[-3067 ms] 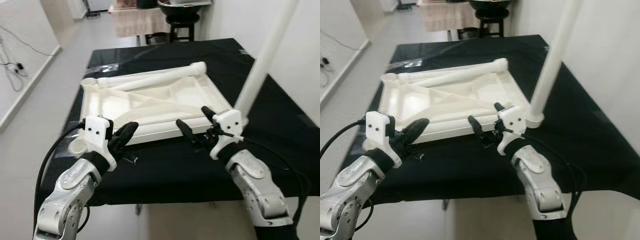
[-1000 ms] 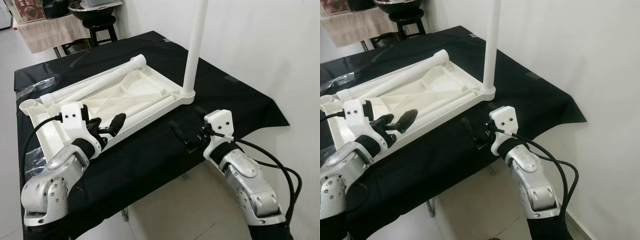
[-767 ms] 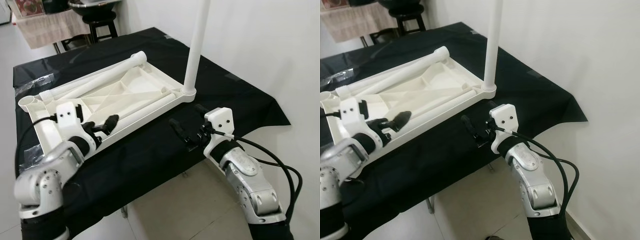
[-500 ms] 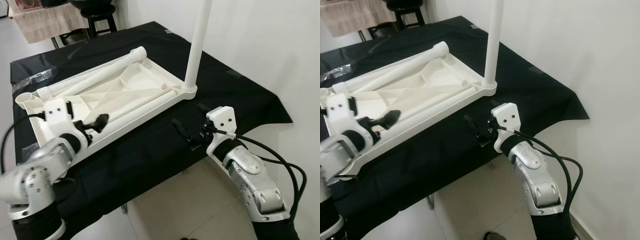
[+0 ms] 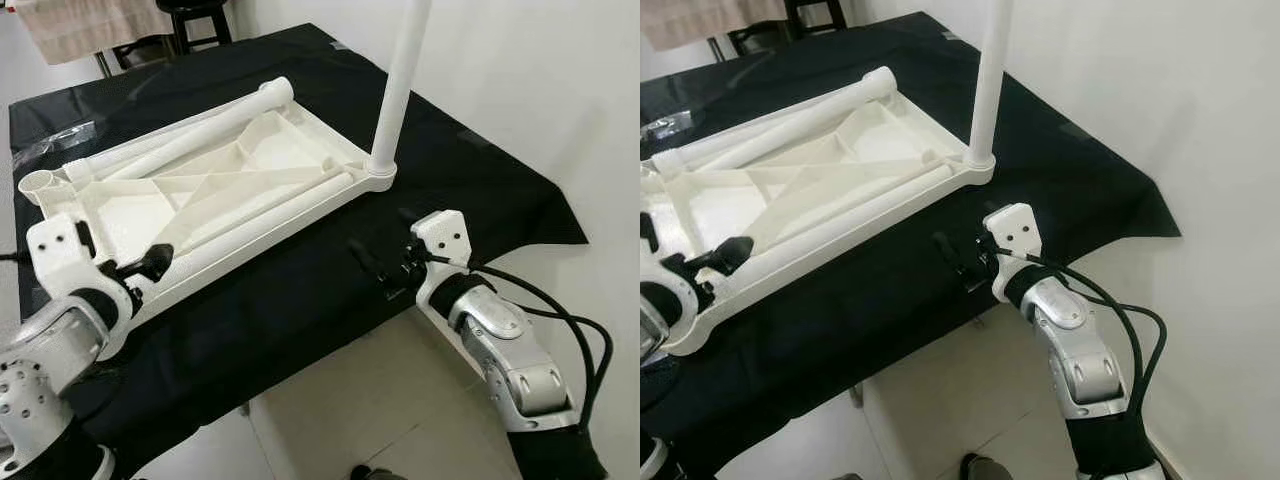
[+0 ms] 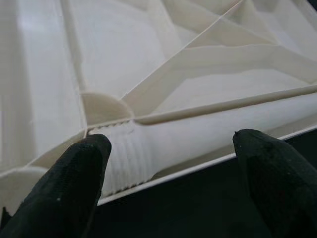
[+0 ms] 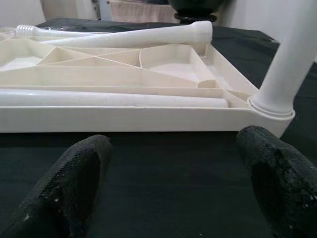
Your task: Building children table
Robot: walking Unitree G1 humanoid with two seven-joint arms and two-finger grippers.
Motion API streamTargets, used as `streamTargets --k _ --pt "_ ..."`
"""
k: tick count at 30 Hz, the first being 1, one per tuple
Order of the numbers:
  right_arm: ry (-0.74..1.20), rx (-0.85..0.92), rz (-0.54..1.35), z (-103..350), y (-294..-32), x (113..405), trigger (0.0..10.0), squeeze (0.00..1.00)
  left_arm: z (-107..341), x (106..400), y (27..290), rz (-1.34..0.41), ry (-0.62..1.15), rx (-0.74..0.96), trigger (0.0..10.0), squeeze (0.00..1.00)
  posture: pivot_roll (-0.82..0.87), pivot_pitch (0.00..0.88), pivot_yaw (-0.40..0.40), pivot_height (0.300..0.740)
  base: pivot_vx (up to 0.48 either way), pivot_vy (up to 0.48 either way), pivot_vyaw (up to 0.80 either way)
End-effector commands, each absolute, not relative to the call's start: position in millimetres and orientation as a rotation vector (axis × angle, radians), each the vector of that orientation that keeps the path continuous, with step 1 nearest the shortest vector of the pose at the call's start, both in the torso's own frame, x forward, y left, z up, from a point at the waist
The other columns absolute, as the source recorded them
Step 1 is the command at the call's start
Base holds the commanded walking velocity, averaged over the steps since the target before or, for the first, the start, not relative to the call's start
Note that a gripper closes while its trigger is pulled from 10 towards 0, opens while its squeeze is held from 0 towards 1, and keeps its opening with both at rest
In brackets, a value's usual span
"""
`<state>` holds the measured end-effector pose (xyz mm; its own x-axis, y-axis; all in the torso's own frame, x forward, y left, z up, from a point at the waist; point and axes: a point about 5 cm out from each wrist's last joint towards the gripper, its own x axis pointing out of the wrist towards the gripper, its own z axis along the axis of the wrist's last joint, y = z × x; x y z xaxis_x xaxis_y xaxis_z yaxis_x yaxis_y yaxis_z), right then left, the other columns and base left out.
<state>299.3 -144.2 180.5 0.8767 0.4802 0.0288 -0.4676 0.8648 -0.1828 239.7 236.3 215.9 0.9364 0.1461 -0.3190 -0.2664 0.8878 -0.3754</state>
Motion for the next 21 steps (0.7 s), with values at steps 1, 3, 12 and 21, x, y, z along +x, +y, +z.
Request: streamTargets --k 1,3,12,21 --pt "-0.063 -0.155 0.497 179.5 -146.1 300.5 10.0 0.0 218.0 237.1 238.2 0.232 0.281 -0.424 10.0 0.0 0.04 0.155 -0.031 0.74 0.0 0.0 0.0" --pt "-0.07 -0.135 0.496 180.8 -147.2 301.5 10.0 0.0 219.7 237.0 238.8 0.234 0.275 -0.425 10.0 0.0 0.05 0.153 -0.033 0.74 0.0 0.0 0.0" --pt "-0.155 -0.065 0.505 198.9 -147.7 306.4 10.0 0.0 243.1 250.8 202.6 -0.084 0.095 -0.476 10.0 0.0 0.01 0.121 -0.028 0.74 0.0 0.0 0.8" --pt "-0.166 -0.053 0.504 199.3 -145.4 306.9 10.0 0.0 246.5 254.6 185.9 -0.25 0.079 -0.507 10.0 0.0 0.01 0.107 -0.019 0.74 0.0 0.0 0.8"
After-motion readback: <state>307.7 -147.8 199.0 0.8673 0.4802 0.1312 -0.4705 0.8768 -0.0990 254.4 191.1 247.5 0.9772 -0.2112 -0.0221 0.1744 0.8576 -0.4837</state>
